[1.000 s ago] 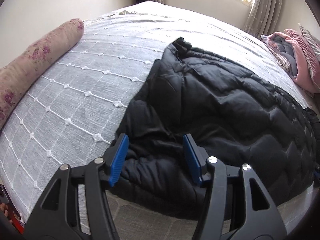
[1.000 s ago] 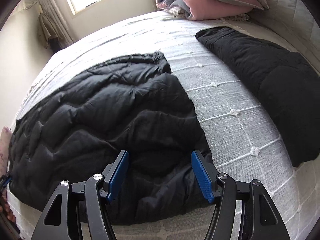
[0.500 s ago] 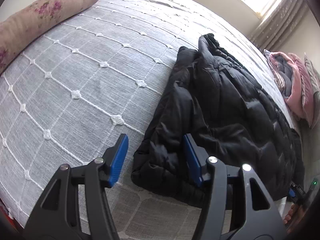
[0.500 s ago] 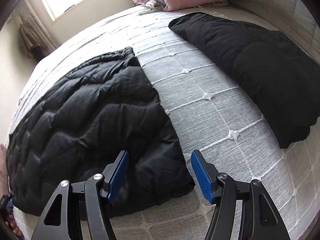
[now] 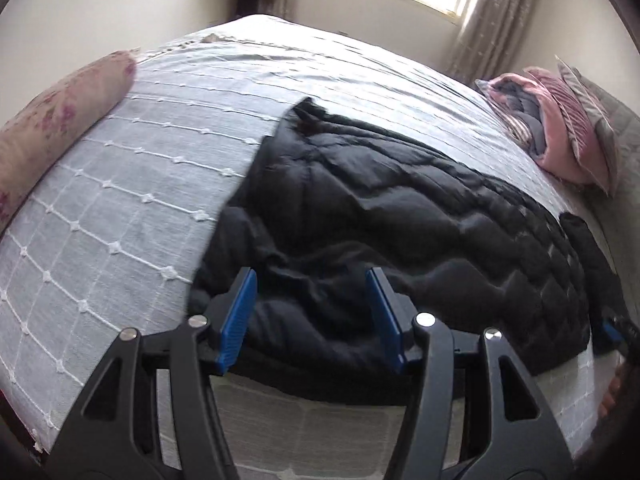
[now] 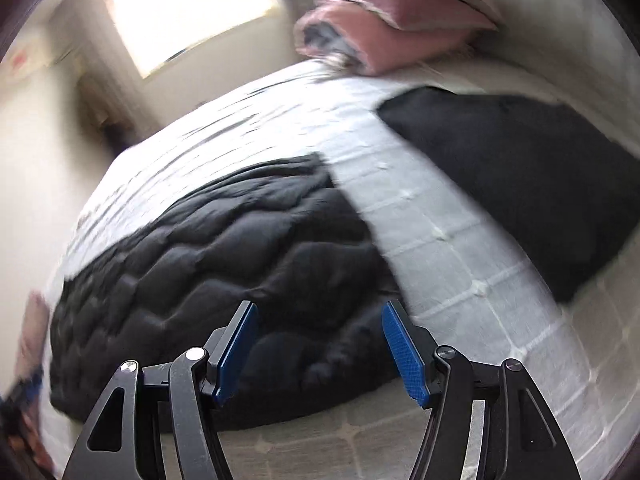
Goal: Fold large clothes
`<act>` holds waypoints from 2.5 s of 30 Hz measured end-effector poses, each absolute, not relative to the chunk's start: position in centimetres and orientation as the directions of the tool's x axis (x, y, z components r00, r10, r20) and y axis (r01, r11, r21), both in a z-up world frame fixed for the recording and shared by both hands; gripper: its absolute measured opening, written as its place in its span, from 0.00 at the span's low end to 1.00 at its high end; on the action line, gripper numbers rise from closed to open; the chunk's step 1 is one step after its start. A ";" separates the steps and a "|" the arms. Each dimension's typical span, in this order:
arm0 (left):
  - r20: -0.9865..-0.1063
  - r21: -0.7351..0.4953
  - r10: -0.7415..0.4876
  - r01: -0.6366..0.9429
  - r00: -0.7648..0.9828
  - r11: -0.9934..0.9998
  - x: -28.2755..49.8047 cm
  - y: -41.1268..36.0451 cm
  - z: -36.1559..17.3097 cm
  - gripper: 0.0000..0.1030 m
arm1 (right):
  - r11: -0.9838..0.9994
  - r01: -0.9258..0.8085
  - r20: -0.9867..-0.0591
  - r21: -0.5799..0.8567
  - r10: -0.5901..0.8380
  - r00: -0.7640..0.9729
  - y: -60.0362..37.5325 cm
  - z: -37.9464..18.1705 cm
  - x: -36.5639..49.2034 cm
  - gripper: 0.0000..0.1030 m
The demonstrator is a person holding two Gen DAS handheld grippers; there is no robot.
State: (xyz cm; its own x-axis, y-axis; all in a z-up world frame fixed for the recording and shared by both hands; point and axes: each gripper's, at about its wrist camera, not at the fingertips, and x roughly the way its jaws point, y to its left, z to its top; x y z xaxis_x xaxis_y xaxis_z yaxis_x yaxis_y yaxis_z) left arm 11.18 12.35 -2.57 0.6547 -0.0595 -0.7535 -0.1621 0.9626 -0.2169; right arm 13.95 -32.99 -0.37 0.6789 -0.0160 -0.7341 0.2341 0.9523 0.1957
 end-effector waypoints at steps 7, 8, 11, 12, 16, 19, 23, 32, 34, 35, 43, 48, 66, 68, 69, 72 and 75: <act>-0.759 -0.159 -0.129 0.011 0.638 0.987 13.2 4.1 -2.1 0.56 | 0.987 0.085 -0.739 0.140 0.047 0.672 -28.2 -1.5 15.3 0.64; -0.761 -0.156 -0.139 0.030 0.634 0.987 13.6 2.9 -1.9 0.56 | 0.987 0.082 -0.739 0.140 0.049 0.672 -28.0 -1.6 15.4 0.64; -0.778 -0.142 -0.146 0.056 0.611 0.988 15.0 -0.3 -1.7 0.61 | 0.985 0.083 -0.737 0.154 0.059 0.673 -28.0 -1.9 16.1 0.64; -0.781 -0.135 -0.141 0.056 0.609 0.989 15.5 -0.9 -1.7 0.71 | 0.983 0.084 -0.736 0.163 0.064 0.674 -28.1 -2.0 16.3 0.64; -0.818 0.007 -0.026 0.056 0.575 0.998 18.6 -4.4 -3.2 0.77 | 0.977 0.080 -0.751 0.198 0.099 0.653 -28.6 -2.2 17.0 0.68; -0.827 0.068 0.042 0.025 0.560 0.997 20.4 -5.1 -3.7 0.77 | 0.974 0.079 -0.754 0.213 0.113 0.647 -28.6 -2.5 17.4 0.71; -0.828 0.140 0.103 0.025 0.551 0.990 23.0 -6.6 -3.3 0.77 | 0.969 0.066 -0.758 0.237 0.142 0.636 -28.3 -2.4 17.7 0.72; -0.838 0.229 0.197 -0.001 0.509 0.973 30.5 -7.9 -3.3 0.77 | 0.965 0.061 -0.764 0.255 0.163 0.625 -28.3 -2.3 17.6 0.73; -0.847 0.234 0.200 0.007 0.492 0.972 31.5 -8.1 -4.0 0.77 | 0.960 0.058 -0.758 0.275 0.179 0.627 -28.5 -2.2 17.6 0.73; -0.852 0.231 0.201 0.003 0.483 0.973 31.9 -8.0 -4.5 0.77 | 0.959 0.056 -0.758 0.279 0.185 0.625 -28.5 -2.3 17.6 0.73; -0.870 0.127 0.135 -0.048 0.474 0.991 32.8 -6.6 -6.9 0.78 | 0.969 0.084 -0.813 0.233 0.147 0.563 -28.7 -4.1 19.0 0.73; -0.860 0.040 0.048 -0.027 0.508 0.999 31.4 -4.6 -4.4 0.78 | 0.983 0.058 -0.769 0.174 0.099 0.631 -27.6 -2.9 19.5 0.73; -0.829 -0.078 0.053 -0.209 0.557 0.975 27.0 10.9 -5.9 0.78 | 0.984 -0.178 -0.736 -0.008 0.115 0.668 -18.8 -4.6 28.2 0.73; -0.827 -0.109 0.032 -0.217 0.562 0.970 26.7 12.1 -6.4 0.78 | 0.989 -0.144 -0.730 -0.043 0.067 0.680 -21.0 -4.7 28.4 0.73; -0.825 -0.119 0.028 -0.222 0.565 0.968 26.5 12.6 -6.5 0.78 | 0.992 -0.113 -0.728 -0.055 0.038 0.684 -22.7 -4.9 28.6 0.73; -0.822 -0.166 0.002 -0.242 0.569 0.956 26.1 14.2 -6.9 0.78 | 1.000 -0.005 -0.733 0.018 0.017 0.680 -28.2 -5.2 28.8 0.73; -0.820 -0.173 0.014 -0.270 0.573 0.947 25.7 15.4 -7.2 0.78 | 0.990 0.111 -0.740 0.092 -0.007 0.672 -34.0 -5.6 28.3 0.73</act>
